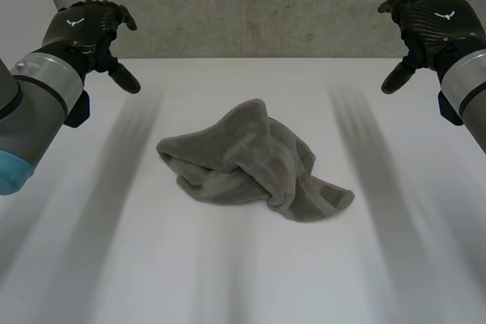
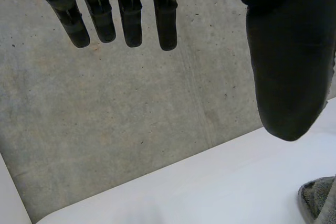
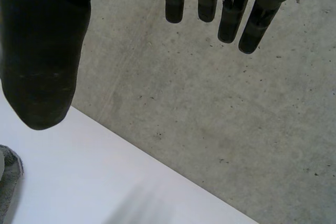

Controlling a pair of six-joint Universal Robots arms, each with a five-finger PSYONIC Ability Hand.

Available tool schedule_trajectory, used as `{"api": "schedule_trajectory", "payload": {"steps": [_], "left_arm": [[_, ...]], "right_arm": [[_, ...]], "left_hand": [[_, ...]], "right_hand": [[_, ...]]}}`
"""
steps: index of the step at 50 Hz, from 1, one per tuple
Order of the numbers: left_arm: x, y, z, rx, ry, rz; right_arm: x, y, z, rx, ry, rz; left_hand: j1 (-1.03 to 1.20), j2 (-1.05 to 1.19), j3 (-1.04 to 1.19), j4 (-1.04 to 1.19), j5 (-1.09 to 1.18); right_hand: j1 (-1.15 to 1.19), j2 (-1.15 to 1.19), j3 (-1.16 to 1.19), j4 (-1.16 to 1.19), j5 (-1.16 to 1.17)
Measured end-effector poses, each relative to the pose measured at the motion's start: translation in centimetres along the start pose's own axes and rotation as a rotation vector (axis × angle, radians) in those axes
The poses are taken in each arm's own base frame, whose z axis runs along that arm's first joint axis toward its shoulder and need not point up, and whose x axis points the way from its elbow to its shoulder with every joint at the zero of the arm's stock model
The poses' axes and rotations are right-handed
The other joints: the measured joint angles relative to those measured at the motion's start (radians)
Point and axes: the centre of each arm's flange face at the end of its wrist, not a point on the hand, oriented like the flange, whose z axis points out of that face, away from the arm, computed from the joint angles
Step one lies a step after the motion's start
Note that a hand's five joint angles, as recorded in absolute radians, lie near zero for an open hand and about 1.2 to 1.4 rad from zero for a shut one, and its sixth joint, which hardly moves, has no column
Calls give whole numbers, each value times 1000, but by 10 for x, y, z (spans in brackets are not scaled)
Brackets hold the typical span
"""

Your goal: Fold the towel.

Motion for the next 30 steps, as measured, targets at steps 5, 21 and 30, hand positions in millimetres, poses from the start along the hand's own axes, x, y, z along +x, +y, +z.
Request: {"api": "schedule_trajectory", "payload": {"steps": [5,21,30], "left_arm": [[0,0,0,0,1,0],[0,6,4,-5,6,5],[3,51,24,-73,49,6]], "right_arm": [[0,0,0,-1,-1,0],[-6,8,2,-21,-42,8],[-32,53,4,-224,-254,57]], "left_hand": [[-2,-6,0,0,-4],[-16,-19,0,0,-19],[-17,-19,0,0,-19]], "right_hand": [[0,0,0,0,0],[0,0,0,0,0],[-4,0,0,0,0]]}}
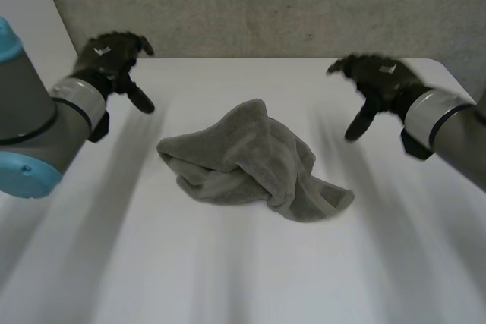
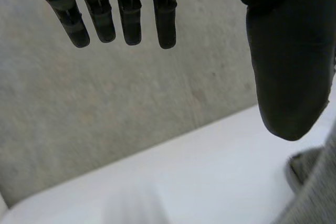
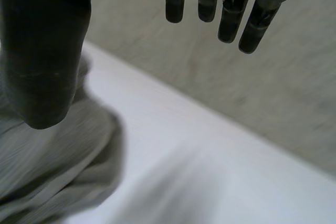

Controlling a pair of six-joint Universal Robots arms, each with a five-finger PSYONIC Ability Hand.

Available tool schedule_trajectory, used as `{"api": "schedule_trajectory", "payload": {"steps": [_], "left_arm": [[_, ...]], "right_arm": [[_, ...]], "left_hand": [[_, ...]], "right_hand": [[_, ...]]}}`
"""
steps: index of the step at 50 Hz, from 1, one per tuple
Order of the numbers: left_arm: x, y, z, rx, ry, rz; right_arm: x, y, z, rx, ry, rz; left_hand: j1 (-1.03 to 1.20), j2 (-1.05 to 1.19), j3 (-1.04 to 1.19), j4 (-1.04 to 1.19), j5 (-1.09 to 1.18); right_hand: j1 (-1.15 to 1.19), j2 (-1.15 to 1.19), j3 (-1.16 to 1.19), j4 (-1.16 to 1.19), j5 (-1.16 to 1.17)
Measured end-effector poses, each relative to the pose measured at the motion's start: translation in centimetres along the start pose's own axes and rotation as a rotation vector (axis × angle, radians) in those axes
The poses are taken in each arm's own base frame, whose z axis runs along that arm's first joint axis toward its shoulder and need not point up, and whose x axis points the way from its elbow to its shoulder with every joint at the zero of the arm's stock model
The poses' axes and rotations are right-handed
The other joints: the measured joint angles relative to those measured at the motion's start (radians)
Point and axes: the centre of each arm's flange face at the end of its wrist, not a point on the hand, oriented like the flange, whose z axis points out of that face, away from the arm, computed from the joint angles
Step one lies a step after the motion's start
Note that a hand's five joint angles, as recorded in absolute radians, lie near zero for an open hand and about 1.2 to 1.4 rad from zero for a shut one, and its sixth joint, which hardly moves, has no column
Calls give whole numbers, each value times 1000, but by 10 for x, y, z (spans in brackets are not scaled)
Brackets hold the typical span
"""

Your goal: Fold the towel.

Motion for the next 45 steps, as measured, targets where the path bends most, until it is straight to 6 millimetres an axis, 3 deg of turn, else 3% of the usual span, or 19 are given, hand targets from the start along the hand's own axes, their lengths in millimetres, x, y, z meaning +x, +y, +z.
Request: {"api": "schedule_trajectory", "payload": {"steps": [4,10,24,27,29,32,35,41,45], "left_arm": [[5,33,9,-76,53,-9],[13,68,20,-128,113,-17],[23,129,45,-167,209,90],[24,137,47,-185,217,106],[24,140,48,-193,219,110],[24,142,48,-203,222,111],[25,139,45,-211,231,108],[27,117,37,-207,250,97],[27,96,27,-185,250,96]], "right_arm": [[-8,32,14,-103,-69,40],[-20,56,41,-110,-108,84],[-41,67,109,-36,-194,343],[-46,74,123,-43,-234,417],[-52,80,130,-53,-268,464],[-62,88,136,-74,-324,528],[-74,95,138,-101,-383,579],[-82,94,132,-129,-430,606],[-76,76,120,-112,-423,588]], "left_hand": [[0,0,0,0,0],[0,0,0,0,-1],[0,0,0,0,8],[44,72,0,0,124],[156,198,0,0,252],[499,545,0,0,563],[891,940,0,0,975],[910,964,0,0,1009],[911,964,0,0,1009]], "right_hand": [[0,0,0,0,0],[0,0,0,0,0],[0,0,0,0,0],[28,9,0,0,14],[99,71,0,0,94],[231,208,0,0,233],[557,532,0,0,554],[1087,1026,0,0,1074],[1106,1033,0,0,1102]]}}
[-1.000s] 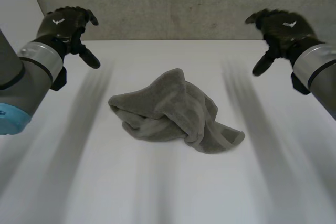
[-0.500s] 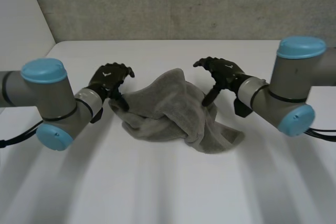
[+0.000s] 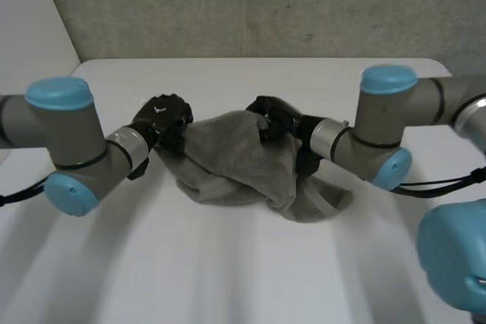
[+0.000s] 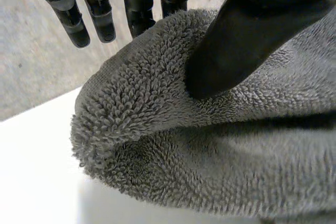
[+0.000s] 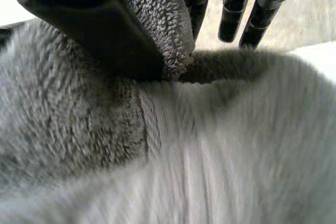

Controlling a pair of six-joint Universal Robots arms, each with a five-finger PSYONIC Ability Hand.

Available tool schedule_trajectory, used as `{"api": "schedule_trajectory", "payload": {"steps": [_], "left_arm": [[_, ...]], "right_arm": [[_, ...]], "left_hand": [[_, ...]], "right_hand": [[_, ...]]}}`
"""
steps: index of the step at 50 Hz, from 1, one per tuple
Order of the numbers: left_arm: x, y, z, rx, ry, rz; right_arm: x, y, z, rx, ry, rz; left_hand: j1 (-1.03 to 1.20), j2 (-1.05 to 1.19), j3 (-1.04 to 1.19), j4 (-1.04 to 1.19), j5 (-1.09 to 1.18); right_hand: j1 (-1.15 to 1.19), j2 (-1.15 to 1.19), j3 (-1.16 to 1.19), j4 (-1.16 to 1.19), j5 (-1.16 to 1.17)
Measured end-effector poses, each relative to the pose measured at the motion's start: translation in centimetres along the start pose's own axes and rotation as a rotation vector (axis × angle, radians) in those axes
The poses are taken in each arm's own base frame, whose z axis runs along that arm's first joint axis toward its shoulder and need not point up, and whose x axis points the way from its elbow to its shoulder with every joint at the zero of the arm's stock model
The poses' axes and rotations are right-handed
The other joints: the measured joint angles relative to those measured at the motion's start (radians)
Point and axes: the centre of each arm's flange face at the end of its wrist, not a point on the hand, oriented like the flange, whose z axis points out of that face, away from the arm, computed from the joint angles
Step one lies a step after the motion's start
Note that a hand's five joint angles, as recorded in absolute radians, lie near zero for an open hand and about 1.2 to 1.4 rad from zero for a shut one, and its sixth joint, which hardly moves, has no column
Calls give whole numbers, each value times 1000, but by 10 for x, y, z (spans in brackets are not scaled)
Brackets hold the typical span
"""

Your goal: Fold the towel.

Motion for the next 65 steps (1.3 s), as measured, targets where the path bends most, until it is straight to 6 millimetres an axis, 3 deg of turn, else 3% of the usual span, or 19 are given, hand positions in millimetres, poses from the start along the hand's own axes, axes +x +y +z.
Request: {"api": "schedule_trajectory", "payload": {"steps": [6,9,12,15,18,19,21,23,28,30,45,56,65], "left_arm": [[7,-32,-35,44,-8,7],[16,-37,-58,44,0,4],[29,-33,-79,29,20,0],[53,-19,-103,0,66,0],[64,-9,-113,-17,92,1],[75,0,-122,-35,116,3],[84,10,-130,-54,137,5],[88,16,-134,-65,147,6],[89,22,-135,-76,147,9],[86,22,-134,-76,140,8],[77,24,-131,-83,114,-2],[78,28,-134,-100,115,-7],[79,30,-136,-109,118,-8]], "right_arm": [[-9,-42,-49,55,58,-134],[-18,-47,-79,42,96,-264],[-28,-38,-106,-6,128,-413],[-41,-15,-140,-91,156,-620],[-45,1,-156,-147,167,-727],[-47,21,-171,-213,177,-831],[-46,41,-184,-285,186,-922],[-45,51,-190,-317,193,-959],[-39,60,-191,-312,220,-977],[-36,59,-189,-291,230,-970],[-26,35,-172,-107,247,-1016],[-20,30,-155,-59,180,-1042],[-19,7,-145,-14,190,-995]], "left_hand": [[3,0,0,0,0],[3,1,0,0,0],[3,7,0,0,0],[3,7,0,0,0],[3,9,0,0,0],[3,10,0,0,1],[3,10,0,0,0],[3,10,0,0,0],[3,10,0,0,0],[3,10,0,0,0],[3,10,0,0,0],[3,10,0,0,0],[3,10,0,0,0]], "right_hand": [[0,0,0,0,0],[0,1,0,0,1],[0,7,0,0,1],[0,7,0,0,2],[0,7,0,0,2],[-121,-108,0,0,-125],[-360,-340,0,0,-353],[-516,-477,0,0,-523],[-924,-816,0,0,-968],[-970,-869,0,0,-1024],[-1011,-899,0,0,-1050],[-1011,-899,0,0,-1050],[-1097,-1009,0,0,-1098]]}}
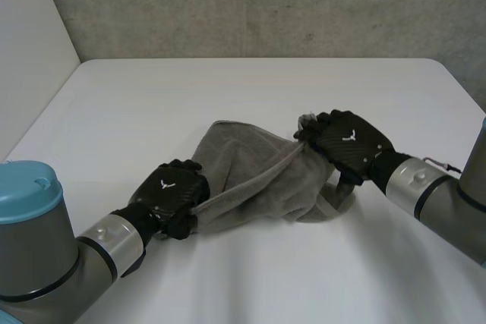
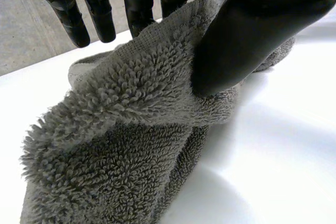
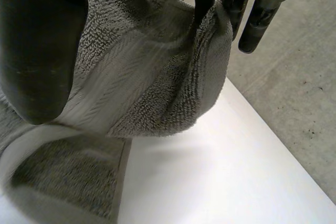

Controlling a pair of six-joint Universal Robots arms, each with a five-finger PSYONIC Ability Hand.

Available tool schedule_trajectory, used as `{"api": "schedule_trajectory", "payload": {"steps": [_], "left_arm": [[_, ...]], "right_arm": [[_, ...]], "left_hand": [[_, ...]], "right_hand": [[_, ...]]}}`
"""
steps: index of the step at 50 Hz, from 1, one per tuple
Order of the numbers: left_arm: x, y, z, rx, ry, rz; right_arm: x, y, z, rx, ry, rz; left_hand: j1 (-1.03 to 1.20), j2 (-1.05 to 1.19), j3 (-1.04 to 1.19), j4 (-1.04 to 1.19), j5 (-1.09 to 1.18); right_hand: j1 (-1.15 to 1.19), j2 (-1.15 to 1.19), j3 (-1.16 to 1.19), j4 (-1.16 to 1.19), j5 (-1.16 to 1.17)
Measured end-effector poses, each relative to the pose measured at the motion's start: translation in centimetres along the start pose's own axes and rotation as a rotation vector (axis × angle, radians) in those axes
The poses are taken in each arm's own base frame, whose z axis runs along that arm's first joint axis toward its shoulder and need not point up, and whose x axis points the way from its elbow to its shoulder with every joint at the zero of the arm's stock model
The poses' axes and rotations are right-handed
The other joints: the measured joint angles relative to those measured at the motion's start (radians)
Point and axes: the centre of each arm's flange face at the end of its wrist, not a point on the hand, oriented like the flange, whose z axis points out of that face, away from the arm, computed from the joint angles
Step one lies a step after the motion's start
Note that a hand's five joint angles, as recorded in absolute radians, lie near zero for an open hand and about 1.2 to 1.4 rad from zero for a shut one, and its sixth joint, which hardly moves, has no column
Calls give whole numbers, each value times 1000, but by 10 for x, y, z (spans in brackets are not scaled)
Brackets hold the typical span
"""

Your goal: Fold the towel.

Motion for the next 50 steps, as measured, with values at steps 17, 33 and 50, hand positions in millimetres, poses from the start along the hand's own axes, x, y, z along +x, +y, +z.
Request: {"api": "schedule_trajectory", "payload": {"steps": [17,33,50], "left_arm": [[0,0,0,-1,1,1],[0,1,0,-3,1,3],[0,0,0,-1,1,4]], "right_arm": [[23,-9,33,-59,-77,169],[44,-16,67,3,-72,191],[53,-36,73,131,-42,329]], "left_hand": [[0,0,0,0,0],[0,0,0,0,12],[0,4,0,0,13]], "right_hand": [[-8,-1,0,0,0],[-10,-1,0,0,0],[1086,1025,0,0,1084]]}}
